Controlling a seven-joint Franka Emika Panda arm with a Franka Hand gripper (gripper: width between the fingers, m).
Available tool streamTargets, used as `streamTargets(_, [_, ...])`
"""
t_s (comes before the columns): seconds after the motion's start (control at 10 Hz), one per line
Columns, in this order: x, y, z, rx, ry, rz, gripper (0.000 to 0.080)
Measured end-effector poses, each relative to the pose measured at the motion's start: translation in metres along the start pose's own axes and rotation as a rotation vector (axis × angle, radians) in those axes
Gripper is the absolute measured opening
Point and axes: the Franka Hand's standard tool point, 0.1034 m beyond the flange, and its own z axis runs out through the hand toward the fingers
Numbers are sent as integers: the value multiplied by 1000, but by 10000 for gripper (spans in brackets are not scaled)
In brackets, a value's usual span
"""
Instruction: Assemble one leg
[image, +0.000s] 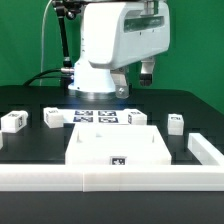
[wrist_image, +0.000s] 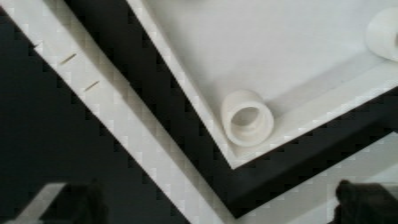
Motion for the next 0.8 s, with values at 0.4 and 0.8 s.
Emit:
streamTargets(0.4, [-1,1,0,8,-3,-20,650])
streamTargets(0.8, [-6,1,4,-18,9,-134,650])
